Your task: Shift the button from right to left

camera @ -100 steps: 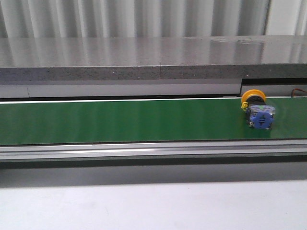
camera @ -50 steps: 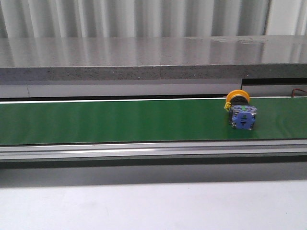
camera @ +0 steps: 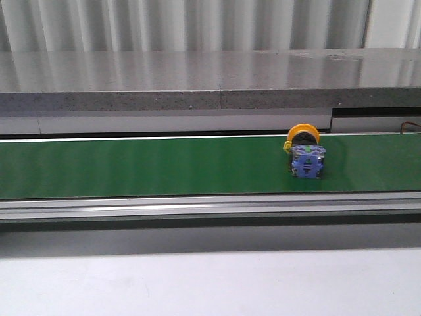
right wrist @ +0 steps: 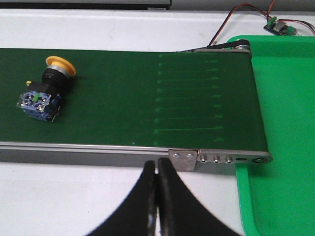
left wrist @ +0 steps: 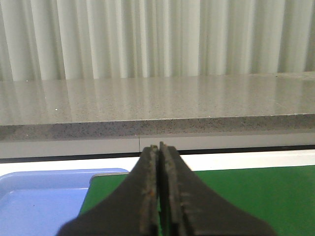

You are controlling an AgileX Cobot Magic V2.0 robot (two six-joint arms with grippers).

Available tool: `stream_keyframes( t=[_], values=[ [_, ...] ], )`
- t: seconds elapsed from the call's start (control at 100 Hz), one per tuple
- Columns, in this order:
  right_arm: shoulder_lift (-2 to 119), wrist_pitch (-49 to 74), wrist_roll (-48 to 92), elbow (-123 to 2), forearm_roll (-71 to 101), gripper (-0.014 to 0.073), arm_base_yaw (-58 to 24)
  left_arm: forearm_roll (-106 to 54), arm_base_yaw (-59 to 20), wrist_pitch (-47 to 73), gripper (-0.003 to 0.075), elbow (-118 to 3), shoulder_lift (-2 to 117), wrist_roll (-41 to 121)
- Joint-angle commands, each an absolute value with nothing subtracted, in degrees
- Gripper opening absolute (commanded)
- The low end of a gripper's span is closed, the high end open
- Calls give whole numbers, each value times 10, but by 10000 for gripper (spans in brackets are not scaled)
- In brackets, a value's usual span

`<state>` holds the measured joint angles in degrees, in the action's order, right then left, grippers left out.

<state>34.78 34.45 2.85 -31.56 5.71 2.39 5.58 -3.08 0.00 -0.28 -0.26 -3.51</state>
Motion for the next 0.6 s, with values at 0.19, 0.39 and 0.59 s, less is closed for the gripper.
stream_keyframes(
  t=[0.19, 0.39, 0.59],
  values=[
    [348, 302, 33, -330, 55, -67, 24, -49, -34, 10, -20, -109, 8, -40],
    [348, 302, 33, -330, 55, -67, 24, -65, -34, 162, -20, -239, 91, -40],
    [348, 302, 33, -330, 55, -67, 24, -65, -34, 313, -20, -355, 210, -40]
  ],
)
